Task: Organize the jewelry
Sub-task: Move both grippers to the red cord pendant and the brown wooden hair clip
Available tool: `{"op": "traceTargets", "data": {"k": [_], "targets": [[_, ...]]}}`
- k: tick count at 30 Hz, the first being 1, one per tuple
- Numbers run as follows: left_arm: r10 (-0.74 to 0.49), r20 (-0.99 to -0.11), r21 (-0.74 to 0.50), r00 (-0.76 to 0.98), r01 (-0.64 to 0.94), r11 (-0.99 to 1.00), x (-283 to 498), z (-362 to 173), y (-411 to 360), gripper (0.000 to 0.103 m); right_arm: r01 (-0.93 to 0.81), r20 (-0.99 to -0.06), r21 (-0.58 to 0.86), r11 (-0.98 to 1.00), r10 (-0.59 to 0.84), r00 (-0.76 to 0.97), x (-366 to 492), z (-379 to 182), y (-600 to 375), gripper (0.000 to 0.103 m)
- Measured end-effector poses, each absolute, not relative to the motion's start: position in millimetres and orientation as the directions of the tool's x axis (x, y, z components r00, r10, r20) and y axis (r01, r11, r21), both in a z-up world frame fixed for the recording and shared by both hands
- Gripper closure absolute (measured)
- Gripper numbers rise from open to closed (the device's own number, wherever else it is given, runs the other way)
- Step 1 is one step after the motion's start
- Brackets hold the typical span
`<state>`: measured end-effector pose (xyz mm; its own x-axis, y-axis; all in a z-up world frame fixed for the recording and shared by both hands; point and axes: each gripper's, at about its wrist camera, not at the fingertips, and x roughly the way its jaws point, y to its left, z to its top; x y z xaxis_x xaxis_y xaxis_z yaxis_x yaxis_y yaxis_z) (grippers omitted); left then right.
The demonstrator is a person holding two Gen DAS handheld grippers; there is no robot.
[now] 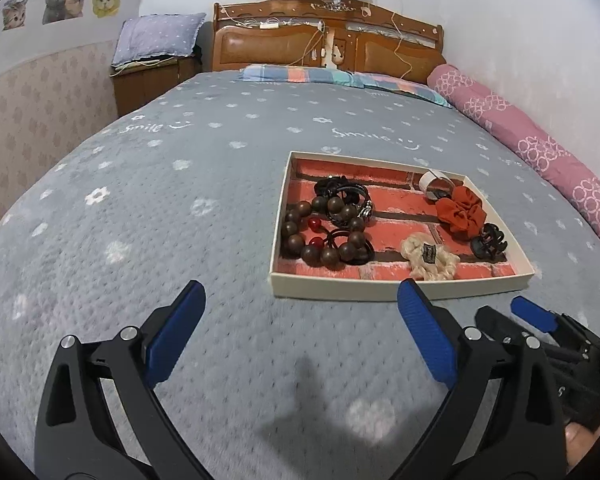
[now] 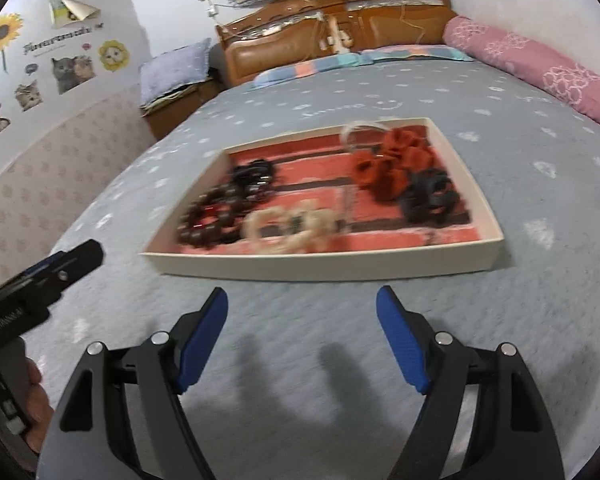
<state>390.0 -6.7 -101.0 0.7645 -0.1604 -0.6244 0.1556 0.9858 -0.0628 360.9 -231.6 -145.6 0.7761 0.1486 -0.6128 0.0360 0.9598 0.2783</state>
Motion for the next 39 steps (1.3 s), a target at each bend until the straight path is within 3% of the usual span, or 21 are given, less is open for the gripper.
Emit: {"op": "traceTargets", "data": {"k": [14, 20, 25, 30, 39], "targets": [[-0.126, -0.602, -0.033, 0.788, 0.133, 0.991, 310.1, -64.4, 3.1, 0.005, 0.039, -0.544, 0.158, 0.987, 0.054, 0.837, 289.1, -77.1, -239.6, 0.025], [-0.146, -0.639, -0.020, 0.755, 0.174, 0.985, 295.2, -38.8, -21.7, 0.005, 0.068, -0.521, 0.058, 0.996, -0.028, 0.853, 260.2, -42.3, -271.9, 0.024], [-0.137, -0.598, 0.045, 0.790, 0.204, 0.978, 269.9, -8.9, -57.0, 0.005, 0.095, -0.485, -0.019, 0.995, -0.092, 0.869, 238.3, -12.2, -300.9, 0.014], [-0.239, -0.641, -0.121, 0.729, 0.210, 0.970, 243.7, -46.8, -77.8, 0.005, 0.088, -0.524, -0.047, 0.995, -0.100, 0.846, 211.5, -27.3, -323.1, 0.011], [-0.217, -0.694, -0.043, 0.687, 0.261, 0.964, 208.3, -104.9, -123.5, 0.005, 0.128, -0.625, -0.013, 0.992, -0.108, 0.773, 159.4, -117.1, -370.5, 0.011]]}}
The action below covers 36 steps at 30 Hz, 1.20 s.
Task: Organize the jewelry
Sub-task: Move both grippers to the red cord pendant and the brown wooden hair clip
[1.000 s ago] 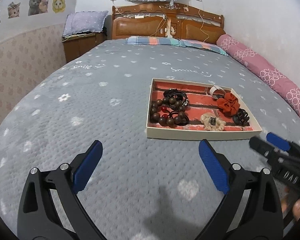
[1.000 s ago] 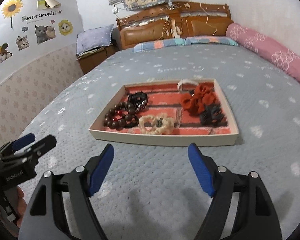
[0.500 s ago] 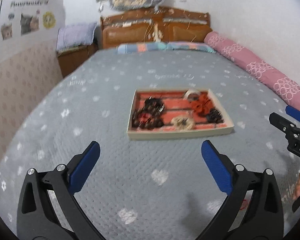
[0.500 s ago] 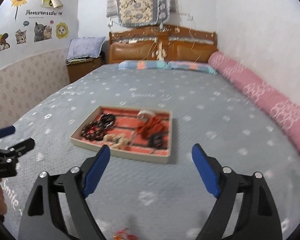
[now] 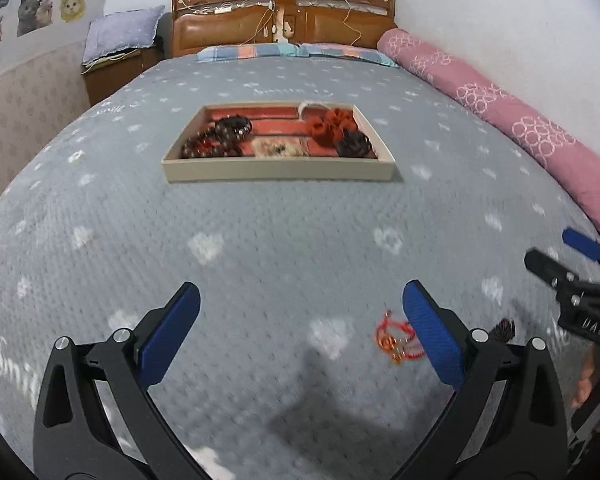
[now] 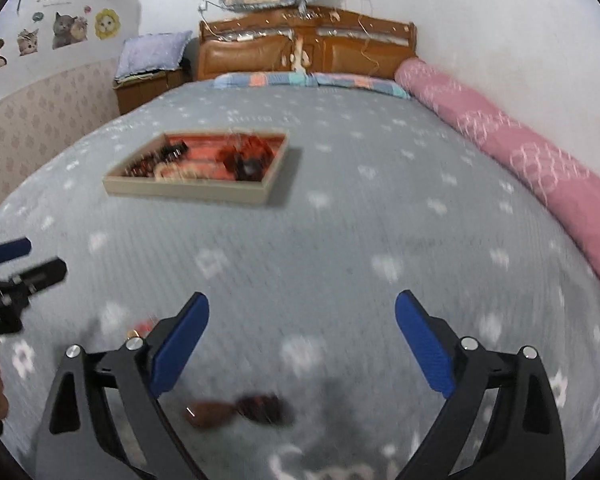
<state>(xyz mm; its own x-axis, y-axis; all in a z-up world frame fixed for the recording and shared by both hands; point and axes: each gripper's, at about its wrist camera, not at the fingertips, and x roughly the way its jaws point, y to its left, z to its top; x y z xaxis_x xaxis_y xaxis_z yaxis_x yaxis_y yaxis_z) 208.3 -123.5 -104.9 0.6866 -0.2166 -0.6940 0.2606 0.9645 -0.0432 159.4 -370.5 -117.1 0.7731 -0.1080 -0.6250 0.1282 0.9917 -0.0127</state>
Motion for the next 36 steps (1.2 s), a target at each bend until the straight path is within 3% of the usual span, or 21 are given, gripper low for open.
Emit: {"op": "traceTargets", "data": {"k": [19, 36], "targets": [[-0.209, -0.757, -0.111, 0.620, 0.192, 0.975, 207.9, -162.7, -113.0, 0.005, 0.087, -0.648, 0.028, 0.996, -0.048, 0.760, 131.4, -160.2, -380.4, 0.011], [-0.294, -0.788, -0.128, 0.541, 0.324, 0.937, 226.2, -176.6, -170.2, 0.005, 0.084, -0.683, 0.056, 0.995, -0.023, 0.730, 136.5, -173.2, -385.0, 0.011]]}}
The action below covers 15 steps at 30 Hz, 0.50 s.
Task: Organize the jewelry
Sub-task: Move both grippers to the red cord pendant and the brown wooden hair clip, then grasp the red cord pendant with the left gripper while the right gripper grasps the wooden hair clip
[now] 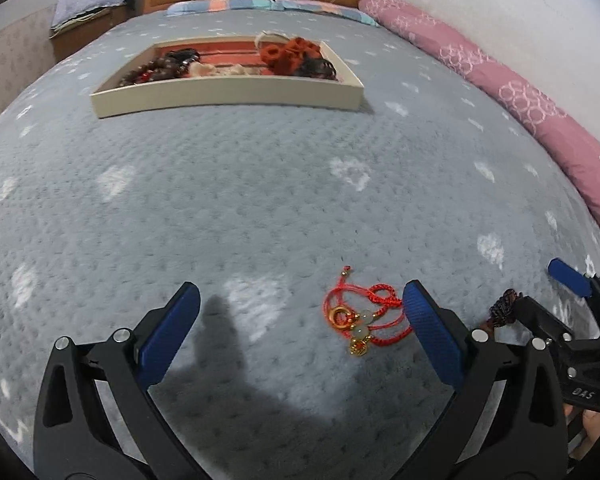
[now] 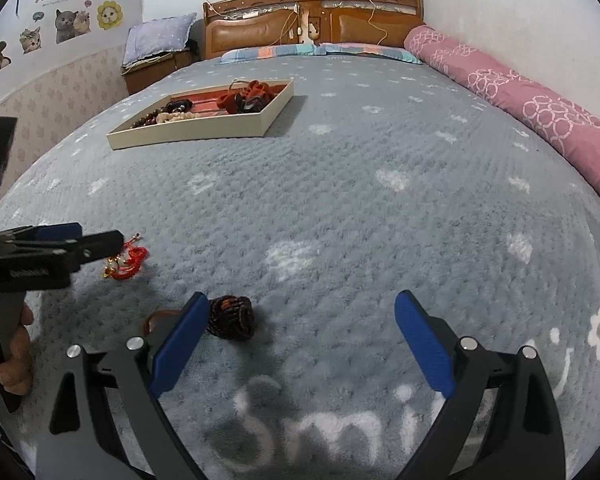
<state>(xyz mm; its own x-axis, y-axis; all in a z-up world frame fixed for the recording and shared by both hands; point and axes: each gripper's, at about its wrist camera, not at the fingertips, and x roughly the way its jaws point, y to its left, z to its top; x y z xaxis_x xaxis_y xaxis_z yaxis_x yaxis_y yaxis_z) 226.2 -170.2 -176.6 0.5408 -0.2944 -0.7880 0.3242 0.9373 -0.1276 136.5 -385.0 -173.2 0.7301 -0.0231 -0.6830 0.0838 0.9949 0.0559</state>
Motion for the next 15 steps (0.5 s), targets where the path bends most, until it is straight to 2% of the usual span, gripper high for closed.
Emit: {"op": "traceTargets", "data": {"k": [6, 8, 11, 15], "targets": [[-0.312, -0.798, -0.132, 0.515, 0.356, 0.925, 228.0, -182.3, -181.6, 0.006, 0.070, -0.694, 0.020, 0.997, -0.037, 0.719, 140.2, -174.7, -379.2, 0.012], [-0.305, -0.801, -0.118, 0.516, 0.364, 0.924, 226.4, -184.1, -184.3, 0.015, 0.065, -0.697, 0.010, 0.998, -0.040, 0.716, 140.9, -175.0, -375.8, 0.015], [-0.310, -0.798, -0.115, 0.517, 0.374, 0.920, 224.3, -184.1, -184.1, 0.021, 0.050, -0.704, -0.003, 0.999, -0.037, 0.709, 142.3, -175.9, -370.5, 0.020], [-0.318, -0.794, -0.124, 0.517, 0.374, 0.919, 224.2, -184.0, -180.5, 0.031, 0.020, -0.726, 0.010, 1.000, -0.007, 0.688, 145.9, -180.1, -365.3, 0.032]]}}
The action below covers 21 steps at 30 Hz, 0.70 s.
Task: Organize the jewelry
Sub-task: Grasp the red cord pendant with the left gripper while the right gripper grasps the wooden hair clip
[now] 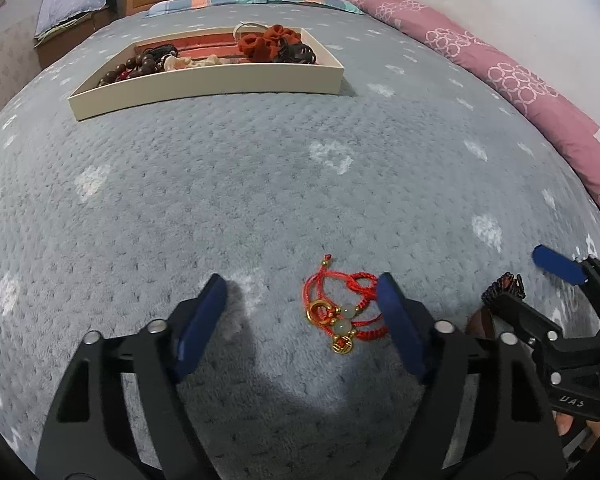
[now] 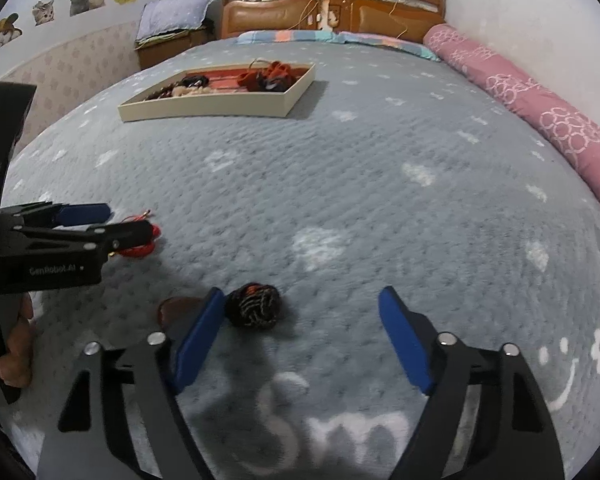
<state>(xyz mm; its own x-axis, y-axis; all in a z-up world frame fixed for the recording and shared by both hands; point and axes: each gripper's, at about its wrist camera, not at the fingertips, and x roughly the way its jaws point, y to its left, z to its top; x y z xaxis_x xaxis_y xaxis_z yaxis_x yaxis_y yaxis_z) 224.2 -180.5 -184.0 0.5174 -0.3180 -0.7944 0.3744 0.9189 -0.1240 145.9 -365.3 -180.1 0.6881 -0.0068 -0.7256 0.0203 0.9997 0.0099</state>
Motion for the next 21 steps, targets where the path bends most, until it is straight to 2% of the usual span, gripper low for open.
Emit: {"op": "traceTargets", "data": {"k": [2, 9, 13, 16, 21], "targets": [[-0.326, -0.792, -0.129, 0.516, 0.381, 0.916, 222.4, -183.6, -178.6, 0.042, 0.006, -0.732, 0.013, 1.000, 0.006, 0.682, 146.9, -182.1, -363.4, 0.037], [-0.345, -0.788, -0.146, 0.510, 0.389, 0.909, 222.6, -183.6, -168.2, 0.064, -0.026, -0.740, 0.036, 0.999, 0.044, 0.672, 147.4, -183.8, -359.4, 0.055], [-0.362, -0.786, -0.174, 0.502, 0.383, 0.907, 226.8, -183.9, -157.8, 0.084, -0.038, -0.741, 0.052, 0.998, 0.064, 0.669, 147.1, -183.8, -357.8, 0.063], [-0.376, -0.785, -0.191, 0.493, 0.385, 0.903, 228.3, -183.8, -152.9, 0.092, -0.053, -0.740, 0.053, 0.997, 0.075, 0.668, 146.9, -183.5, -353.7, 0.074], [-0.386, -0.784, -0.198, 0.486, 0.393, 0.898, 229.2, -183.6, -149.7, 0.095, -0.061, -0.735, 0.037, 0.997, 0.068, 0.675, 145.4, -182.3, -349.3, 0.077]]}}
